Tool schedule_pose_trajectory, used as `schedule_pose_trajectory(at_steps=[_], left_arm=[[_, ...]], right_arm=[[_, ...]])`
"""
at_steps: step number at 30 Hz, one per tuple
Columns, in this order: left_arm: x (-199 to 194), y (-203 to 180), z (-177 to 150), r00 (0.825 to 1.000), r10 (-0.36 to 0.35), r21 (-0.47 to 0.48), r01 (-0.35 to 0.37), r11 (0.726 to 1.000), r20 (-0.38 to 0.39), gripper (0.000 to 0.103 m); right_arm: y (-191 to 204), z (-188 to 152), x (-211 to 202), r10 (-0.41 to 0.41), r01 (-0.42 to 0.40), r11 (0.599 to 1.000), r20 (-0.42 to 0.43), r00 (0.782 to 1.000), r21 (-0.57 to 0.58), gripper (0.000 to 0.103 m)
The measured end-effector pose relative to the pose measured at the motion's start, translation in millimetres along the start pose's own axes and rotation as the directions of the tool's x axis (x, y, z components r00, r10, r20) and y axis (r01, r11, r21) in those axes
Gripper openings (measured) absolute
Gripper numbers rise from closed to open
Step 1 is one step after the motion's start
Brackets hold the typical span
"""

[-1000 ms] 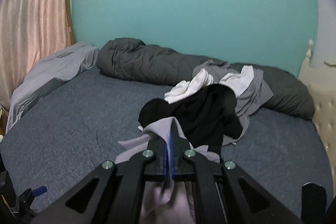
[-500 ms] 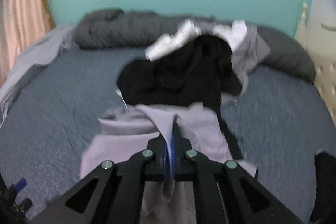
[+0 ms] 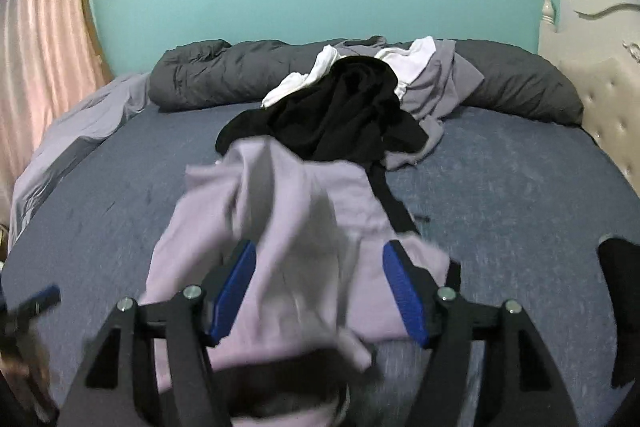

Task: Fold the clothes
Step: 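Lower the lavender jacket onto the bed with the right tool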

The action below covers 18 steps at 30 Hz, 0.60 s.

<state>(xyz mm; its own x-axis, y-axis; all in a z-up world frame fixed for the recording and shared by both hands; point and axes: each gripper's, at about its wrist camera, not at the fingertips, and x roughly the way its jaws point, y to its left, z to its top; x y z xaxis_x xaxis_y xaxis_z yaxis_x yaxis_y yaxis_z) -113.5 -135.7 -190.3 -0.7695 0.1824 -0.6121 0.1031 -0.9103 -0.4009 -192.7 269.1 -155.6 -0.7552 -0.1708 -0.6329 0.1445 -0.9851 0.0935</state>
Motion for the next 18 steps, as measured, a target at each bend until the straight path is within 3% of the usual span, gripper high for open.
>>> schedule_pose_trajectory(at_steps=[10, 18], left_arm=[[-1.4, -10.6, -14.1, 0.999, -0.019, 0.049, 0.020, 0.999, -0.029, 0.103], [6.2, -1.6, -19.4, 0.999, -0.002, 0.037, 0.004, 0.999, -0.051, 0.103]], right_arm=[[8.5, -85.8, 5.5, -0.024, 0.008, 0.992, -0.121, 0.992, -0.128, 0.067], [15.3, -98.4, 31.5, -0.079, 0.053, 0.979, -0.127, 0.989, -0.195, 0.067]])
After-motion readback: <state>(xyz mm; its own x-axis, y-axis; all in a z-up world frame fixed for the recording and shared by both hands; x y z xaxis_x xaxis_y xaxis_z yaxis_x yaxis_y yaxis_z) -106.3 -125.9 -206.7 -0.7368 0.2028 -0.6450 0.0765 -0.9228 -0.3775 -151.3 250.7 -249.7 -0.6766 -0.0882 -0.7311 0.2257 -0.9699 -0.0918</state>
